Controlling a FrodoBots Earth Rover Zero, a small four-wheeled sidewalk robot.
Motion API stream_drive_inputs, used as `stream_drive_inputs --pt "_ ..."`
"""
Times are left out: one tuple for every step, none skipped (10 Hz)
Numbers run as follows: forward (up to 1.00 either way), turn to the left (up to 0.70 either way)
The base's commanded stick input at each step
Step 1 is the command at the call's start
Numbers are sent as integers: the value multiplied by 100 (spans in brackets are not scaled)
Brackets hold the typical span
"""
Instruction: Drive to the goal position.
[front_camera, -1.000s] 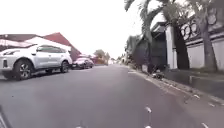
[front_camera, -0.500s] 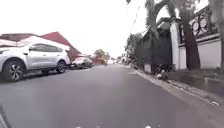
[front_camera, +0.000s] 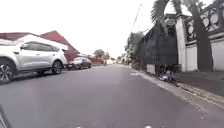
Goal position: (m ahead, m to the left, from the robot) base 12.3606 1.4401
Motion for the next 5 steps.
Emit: stream_drive_inputs --pt "100 0" --pt "100 0" --pt "100 0" --pt "100 0" --pt "100 0"
